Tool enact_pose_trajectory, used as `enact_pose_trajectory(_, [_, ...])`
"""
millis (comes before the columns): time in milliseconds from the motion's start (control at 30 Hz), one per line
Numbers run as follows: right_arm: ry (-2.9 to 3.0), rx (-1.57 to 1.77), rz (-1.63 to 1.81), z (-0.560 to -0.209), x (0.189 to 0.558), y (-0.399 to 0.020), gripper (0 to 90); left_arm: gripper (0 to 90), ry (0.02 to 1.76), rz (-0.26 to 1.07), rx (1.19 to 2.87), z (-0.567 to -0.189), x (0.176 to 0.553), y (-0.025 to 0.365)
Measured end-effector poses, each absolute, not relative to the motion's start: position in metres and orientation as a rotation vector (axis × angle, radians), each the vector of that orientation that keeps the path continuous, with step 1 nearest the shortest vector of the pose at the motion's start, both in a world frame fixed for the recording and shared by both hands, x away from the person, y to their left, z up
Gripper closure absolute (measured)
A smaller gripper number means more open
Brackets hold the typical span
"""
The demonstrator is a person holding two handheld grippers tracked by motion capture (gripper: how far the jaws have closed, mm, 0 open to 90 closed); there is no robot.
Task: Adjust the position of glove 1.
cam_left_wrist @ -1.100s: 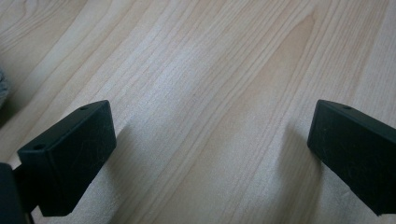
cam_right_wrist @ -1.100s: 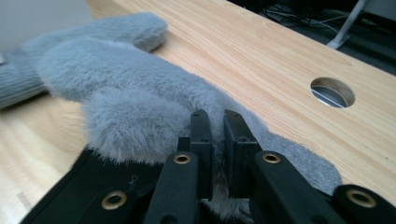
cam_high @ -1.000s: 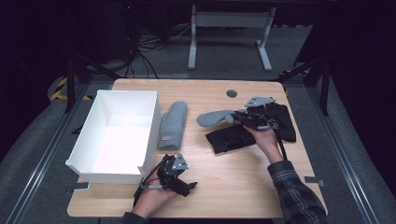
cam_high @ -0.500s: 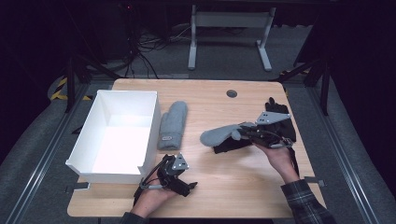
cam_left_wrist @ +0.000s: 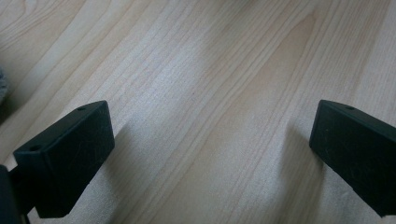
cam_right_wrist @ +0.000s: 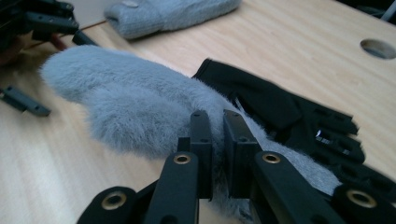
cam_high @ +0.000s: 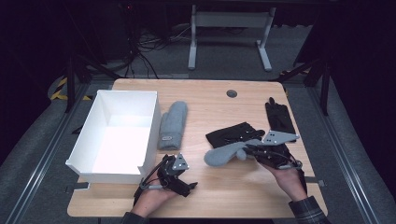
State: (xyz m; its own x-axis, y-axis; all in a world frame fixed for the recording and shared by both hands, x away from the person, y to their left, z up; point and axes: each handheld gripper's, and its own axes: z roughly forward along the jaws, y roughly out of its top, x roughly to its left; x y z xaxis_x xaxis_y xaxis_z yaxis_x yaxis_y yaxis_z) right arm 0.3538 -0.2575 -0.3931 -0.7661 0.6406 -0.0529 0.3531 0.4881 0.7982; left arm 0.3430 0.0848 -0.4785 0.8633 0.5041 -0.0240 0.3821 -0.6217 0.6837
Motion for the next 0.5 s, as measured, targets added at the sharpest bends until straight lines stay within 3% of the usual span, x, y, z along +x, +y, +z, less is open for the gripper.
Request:
enact_pose_trajectory(367, [2.467, 0.858, 1.083, -0.416, 0.328, -0.248, 79.7, 0.4, 0.64, 0.222, 2.312, -0.479, 0.343, 0.085])
enact_pose_trajectory(500, [2.483, 0.866, 1.086, -0.417, 0.324, -0.246, 60.9, 0.4, 0.64, 0.221, 2.312, -0.479, 0.343, 0.085])
